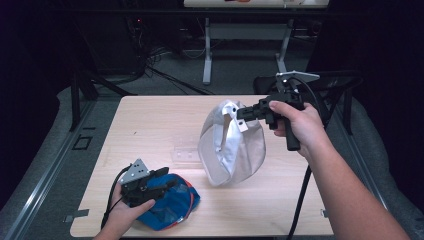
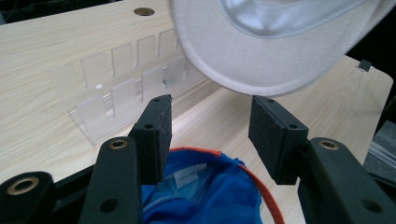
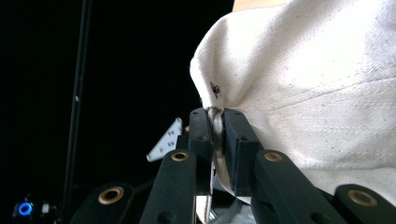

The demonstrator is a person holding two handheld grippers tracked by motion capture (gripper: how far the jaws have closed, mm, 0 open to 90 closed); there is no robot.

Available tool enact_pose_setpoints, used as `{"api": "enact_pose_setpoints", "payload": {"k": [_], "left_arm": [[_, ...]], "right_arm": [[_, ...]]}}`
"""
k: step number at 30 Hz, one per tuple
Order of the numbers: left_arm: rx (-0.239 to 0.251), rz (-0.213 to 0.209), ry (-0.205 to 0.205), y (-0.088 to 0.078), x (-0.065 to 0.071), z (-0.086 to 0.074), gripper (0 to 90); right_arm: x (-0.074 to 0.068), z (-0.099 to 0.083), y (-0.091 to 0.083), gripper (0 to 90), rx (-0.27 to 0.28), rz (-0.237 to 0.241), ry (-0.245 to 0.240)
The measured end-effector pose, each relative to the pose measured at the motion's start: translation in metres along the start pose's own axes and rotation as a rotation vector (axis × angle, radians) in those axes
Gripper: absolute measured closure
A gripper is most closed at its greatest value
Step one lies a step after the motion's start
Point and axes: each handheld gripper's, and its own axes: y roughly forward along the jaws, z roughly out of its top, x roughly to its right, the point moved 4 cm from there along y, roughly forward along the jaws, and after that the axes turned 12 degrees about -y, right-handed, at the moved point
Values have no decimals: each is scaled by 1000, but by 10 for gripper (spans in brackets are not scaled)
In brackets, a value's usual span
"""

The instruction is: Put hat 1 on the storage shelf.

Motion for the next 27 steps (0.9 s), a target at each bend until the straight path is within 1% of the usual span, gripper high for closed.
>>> {"api": "enact_pose_setpoints", "payload": {"k": [2, 3, 6, 9, 10, 11, 12, 13, 14, 15, 16, 18, 19, 20, 21, 22, 23, 24, 25, 26, 27], "left_arm": [[-5, 11, 7, 1, 1, 3, 504], [-1, 6, 9, 2, 1, 4, 504], [6, 21, 20, 4, 2, 10, 504], [12, 21, 13, 6, 3, 13, 504], [6, 20, 24, 9, 6, 17, 504], [6, 20, 24, 9, 6, 17, 503], [3, 18, 44, 13, 9, 19, 501], [2, 16, 50, 17, 12, 21, 497], [2, 16, 50, 17, 12, 21, 489], [-3, 14, 66, 23, 16, 22, 480], [-3, 14, 66, 23, 16, 22, 472], [-7, 16, 80, 31, 21, 24, 458], [-16, 20, 88, 37, 24, 25, 455], [-16, 20, 88, 37, 24, 25, 455], [-27, 17, 84, 45, 27, 26, 454], [-27, 17, 84, 45, 27, 26, 453], [-40, 11, 84, 52, 31, 27, 448], [-46, 14, 83, 57, 33, 28, 443], [-46, 14, 83, 57, 33, 28, 440], [-54, 23, 98, 63, 37, 30, 435], [-50, 38, 109, 66, 40, 31, 432]], "right_arm": [[0, 4, 4, 825, 4, 9, 0], [-1, 6, 5, 825, 4, 12, 2], [-2, 11, 10, 825, 23, 23, 5], [-2, 16, 13, 825, 33, 28, 6], [-2, 20, 16, 825, 43, 32, 8], [-2, 20, 16, 825, 43, 32, 8], [-1, 24, 19, 825, 52, 28, 14], [-1, 26, 20, 824, 58, 29, 20], [-1, 28, 22, 824, 59, 30, 18], [-1, 30, 24, 824, 63, 28, 23], [-1, 30, 24, 824, 63, 28, 23], [0, 34, 28, 824, 69, 29, 25], [0, 35, 29, 825, 71, 27, 27], [0, 35, 29, 825, 71, 27, 27], [0, 38, 32, 825, 75, 27, 29], [-1, 39, 33, 824, 78, 27, 30], [-1, 41, 34, 824, 84, 25, 34], [-1, 42, 34, 825, 80, 26, 30], [-1, 43, 36, 824, 86, 22, 34], [-1, 44, 37, 824, 84, 23, 35], [-1, 45, 37, 824, 86, 23, 35]]}}
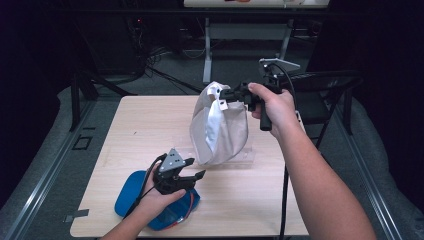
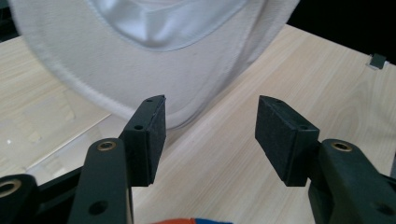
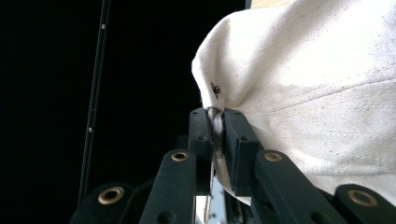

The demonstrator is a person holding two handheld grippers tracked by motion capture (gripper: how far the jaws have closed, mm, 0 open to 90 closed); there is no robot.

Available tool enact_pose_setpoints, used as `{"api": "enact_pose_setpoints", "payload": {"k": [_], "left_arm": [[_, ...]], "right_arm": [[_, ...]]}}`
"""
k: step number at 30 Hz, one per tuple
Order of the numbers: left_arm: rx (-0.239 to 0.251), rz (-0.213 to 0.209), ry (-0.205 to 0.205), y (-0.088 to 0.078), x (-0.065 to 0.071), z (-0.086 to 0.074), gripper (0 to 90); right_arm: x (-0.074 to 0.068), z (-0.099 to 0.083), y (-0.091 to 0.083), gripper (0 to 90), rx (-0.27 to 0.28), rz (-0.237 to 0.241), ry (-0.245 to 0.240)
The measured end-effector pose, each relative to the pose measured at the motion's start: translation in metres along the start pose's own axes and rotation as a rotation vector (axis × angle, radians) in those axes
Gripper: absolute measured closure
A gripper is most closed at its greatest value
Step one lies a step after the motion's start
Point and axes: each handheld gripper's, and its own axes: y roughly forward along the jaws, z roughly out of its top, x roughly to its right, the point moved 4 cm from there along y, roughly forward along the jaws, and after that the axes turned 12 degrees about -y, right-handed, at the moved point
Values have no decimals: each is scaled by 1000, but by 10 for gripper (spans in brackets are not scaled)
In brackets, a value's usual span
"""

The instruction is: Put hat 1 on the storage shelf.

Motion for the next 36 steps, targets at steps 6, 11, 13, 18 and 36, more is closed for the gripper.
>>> {"api": "enact_pose_setpoints", "payload": {"k": [6, 11, 13, 18, 36], "left_arm": [[1, 78, 32, 14, 5, 12, 439], [-17, 59, -1, 20, 8, 19, 479], [-20, 62, 5, 19, 10, 21, 523], [-51, 85, 7, 16, 3, 23, 662], [-29, 41, 42, -7, -39, 35, 798]], "right_arm": [[1, 3, 6, 824, 4, 1, 7], [1, 4, 10, 824, 6, -4, 11], [2, 4, 11, 823, 9, -4, 12], [1, 4, 11, 824, 4, -6, 11], [-15, 11, 22, 823, 6, -25, -12]]}}
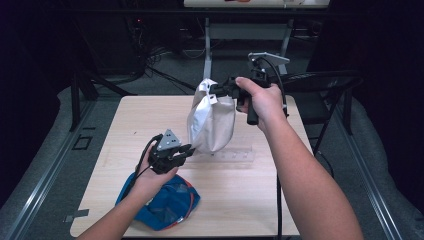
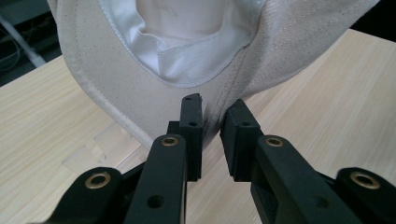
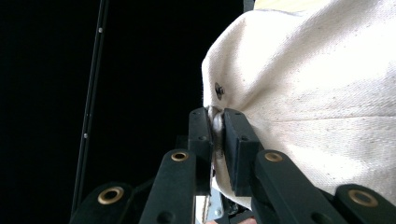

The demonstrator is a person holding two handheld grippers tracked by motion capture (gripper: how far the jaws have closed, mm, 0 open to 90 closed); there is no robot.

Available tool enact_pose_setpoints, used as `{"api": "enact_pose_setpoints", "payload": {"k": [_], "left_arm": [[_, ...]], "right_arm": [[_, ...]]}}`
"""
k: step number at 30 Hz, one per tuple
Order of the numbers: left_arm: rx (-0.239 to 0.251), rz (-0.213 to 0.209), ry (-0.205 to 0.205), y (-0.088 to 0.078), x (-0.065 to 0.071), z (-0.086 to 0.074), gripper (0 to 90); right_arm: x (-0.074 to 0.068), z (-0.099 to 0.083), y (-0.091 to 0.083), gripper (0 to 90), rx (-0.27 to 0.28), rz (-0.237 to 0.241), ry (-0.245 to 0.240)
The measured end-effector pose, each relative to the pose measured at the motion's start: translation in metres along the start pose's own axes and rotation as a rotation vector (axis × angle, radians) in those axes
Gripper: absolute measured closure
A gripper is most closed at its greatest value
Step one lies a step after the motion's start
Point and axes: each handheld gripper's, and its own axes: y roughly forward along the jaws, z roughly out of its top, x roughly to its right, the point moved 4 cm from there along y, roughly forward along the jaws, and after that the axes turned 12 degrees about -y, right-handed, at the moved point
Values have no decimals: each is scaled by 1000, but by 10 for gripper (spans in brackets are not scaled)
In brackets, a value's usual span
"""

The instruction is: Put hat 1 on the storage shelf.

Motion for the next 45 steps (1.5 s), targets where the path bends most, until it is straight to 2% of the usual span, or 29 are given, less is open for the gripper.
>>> {"api": "enact_pose_setpoints", "payload": {"k": [2, 4, 5, 6, 7, 12, 14, 15, 19, 22, 31, 33, 36, 37, 38, 40, 41, 42, 45], "left_arm": [[-4, -41, -16, 0, -7, -1, 803], [-2, -55, -18, 1, -9, -1, 810], [3, -87, -44, 1, -15, -1, 810], [3, -87, -44, 1, -15, -1, 812], [3, -109, -64, 0, -20, -1, 813], [0, -139, -76, 1, -26, -1, 821], [2, -170, -92, 2, -29, 0, 824], [2, -170, -92, 2, -29, 0, 825], [4, -212, -133, 4, -37, 2, 825], [3, -224, -164, 5, -42, 2, 825], [-16, -246, -209, 8, -50, -4, 824], [-14, -245, -215, 8, -50, -5, 824], [-14, -221, -218, 5, -53, -7, 825], [-17, -201, -222, 2, -54, -9, 827], [-17, -201, -222, 2, -54, -9, 831], [-23, -139, -198, -2, -51, -12, 841], [-23, -139, -198, -2, -51, -12, 844], [-24, -121, -186, -3, -50, -13, 844], [-31, -93, -184, -4, -45, -16, 847]], "right_arm": [[-1, 1, 3, 823, 0, -3, 0], [-2, 1, 5, 823, -2, -9, -2], [-3, 2, 8, 823, -5, -14, -4], [-3, 3, 9, 823, -4, -13, -4], [-3, 3, 10, 823, -6, -15, -1], [-2, 5, 16, 823, -5, -26, -1], [-1, 6, 17, 823, -2, -31, -1], [-1, 6, 17, 823, -2, -31, -1], [-1, 8, 20, 823, -4, -39, -3], [1, 10, 23, 823, 0, -44, 5], [5, 9, 34, 822, -14, -54, 7], [5, 9, 37, 822, -18, -52, 5], [4, 8, 40, 822, -29, -49, -2], [3, 7, 43, 822, -37, -49, -5], [3, 7, 43, 822, -37, -49, -5], [4, 5, 47, 823, -52, -45, -6], [4, 5, 47, 823, -52, -45, -6], [4, 5, 47, 823, -54, -42, -4], [6, 3, 49, 823, -62, -34, -4]]}}
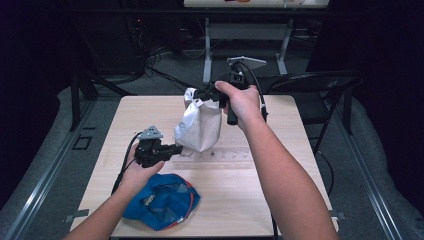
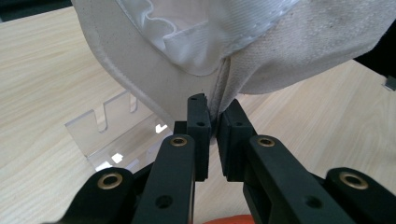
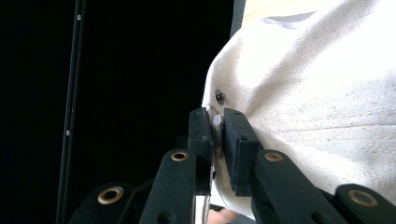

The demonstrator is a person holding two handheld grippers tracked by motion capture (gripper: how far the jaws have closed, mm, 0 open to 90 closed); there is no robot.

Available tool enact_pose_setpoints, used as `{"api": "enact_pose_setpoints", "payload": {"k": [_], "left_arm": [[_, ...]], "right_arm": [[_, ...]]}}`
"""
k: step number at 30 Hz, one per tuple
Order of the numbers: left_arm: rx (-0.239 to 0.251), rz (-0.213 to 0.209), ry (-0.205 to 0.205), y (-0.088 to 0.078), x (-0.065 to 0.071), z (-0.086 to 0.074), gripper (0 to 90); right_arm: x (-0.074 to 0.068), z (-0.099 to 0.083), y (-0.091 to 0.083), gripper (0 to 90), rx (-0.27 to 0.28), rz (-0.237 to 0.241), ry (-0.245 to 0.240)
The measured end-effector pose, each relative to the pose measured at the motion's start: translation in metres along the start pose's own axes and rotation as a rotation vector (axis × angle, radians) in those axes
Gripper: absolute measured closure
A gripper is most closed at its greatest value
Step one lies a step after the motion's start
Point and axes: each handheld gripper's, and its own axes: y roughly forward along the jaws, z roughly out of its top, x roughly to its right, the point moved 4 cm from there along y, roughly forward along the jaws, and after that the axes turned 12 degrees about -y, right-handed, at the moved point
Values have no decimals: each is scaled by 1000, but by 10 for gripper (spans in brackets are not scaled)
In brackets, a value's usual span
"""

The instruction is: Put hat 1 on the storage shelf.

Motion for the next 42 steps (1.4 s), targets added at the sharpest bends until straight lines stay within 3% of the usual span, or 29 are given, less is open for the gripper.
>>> {"api": "enact_pose_setpoints", "payload": {"k": [9, 13, 16, 25, 29, 37, 38, 42], "left_arm": [[4, 100, 20, 9, 8, -14, 846], [6, 144, -8, 9, 8, -19, 844], [12, 164, 1, 11, 8, -23, 844], [-8, 187, -5, 11, 5, -30, 847], [-54, 194, -13, 17, 0, -35, 846], [-38, 193, -19, 19, 0, -36, 829], [-27, 166, -35, 18, -1, -36, 752], [6, 147, -32, 15, 0, -37, 632]], "right_arm": [[-1, -7, 9, 823, -36, -32, -26], [-2, -9, 12, 822, -54, -53, -49], [-3, -12, 15, 822, -88, -71, -74], [-3, -17, 24, 823, -101, -89, -100], [1, -20, 27, 822, -119, -122, -92], [12, -21, 27, 822, -115, -121, -78], [13, -21, 24, 820, -111, -121, -81], [14, -22, 21, 802, -92, -124, -89]]}}
